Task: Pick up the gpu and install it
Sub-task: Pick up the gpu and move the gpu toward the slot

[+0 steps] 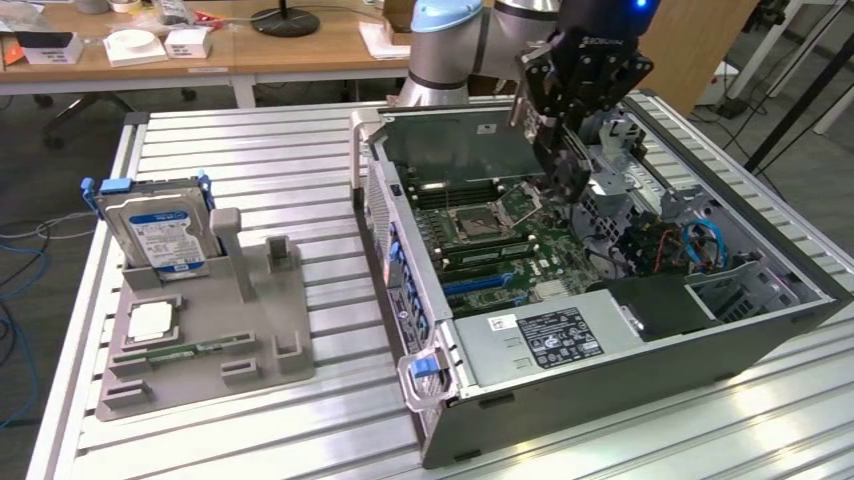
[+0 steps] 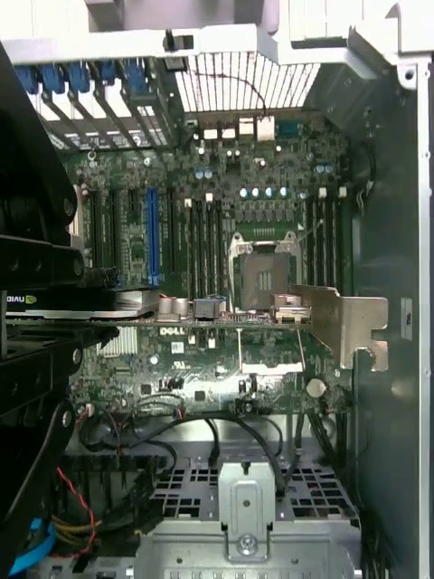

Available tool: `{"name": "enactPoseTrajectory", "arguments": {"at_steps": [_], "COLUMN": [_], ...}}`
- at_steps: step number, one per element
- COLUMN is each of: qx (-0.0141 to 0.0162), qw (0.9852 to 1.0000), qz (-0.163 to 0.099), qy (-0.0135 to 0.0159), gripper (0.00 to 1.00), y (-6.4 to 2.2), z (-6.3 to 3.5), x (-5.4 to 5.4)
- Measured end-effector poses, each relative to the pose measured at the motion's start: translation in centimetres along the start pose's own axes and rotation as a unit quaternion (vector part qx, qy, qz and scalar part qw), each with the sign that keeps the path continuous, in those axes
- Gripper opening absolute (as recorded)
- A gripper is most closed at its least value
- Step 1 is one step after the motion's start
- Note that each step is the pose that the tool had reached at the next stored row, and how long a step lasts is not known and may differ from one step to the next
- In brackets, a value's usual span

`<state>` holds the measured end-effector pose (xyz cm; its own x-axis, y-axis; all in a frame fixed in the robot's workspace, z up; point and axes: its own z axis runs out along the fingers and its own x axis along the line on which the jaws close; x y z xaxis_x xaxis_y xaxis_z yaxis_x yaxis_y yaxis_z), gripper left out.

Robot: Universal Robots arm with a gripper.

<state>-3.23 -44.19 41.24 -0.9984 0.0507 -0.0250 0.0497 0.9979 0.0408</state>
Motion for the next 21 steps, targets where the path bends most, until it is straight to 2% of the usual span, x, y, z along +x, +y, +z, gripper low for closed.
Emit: {"name": "enactPoseTrajectory", "arguments": {"at_steps": [6, 21], "qx": [0.0000, 0.0000], "qw": [1.0000, 1.0000], "qz": [0.000, 0.000], "qy": [0.0000, 0.0000], "gripper": [0.26, 0.26], "y": [0.06, 0.07], "z": [0.03, 0.03], "x": [-1.2, -1.3]}}
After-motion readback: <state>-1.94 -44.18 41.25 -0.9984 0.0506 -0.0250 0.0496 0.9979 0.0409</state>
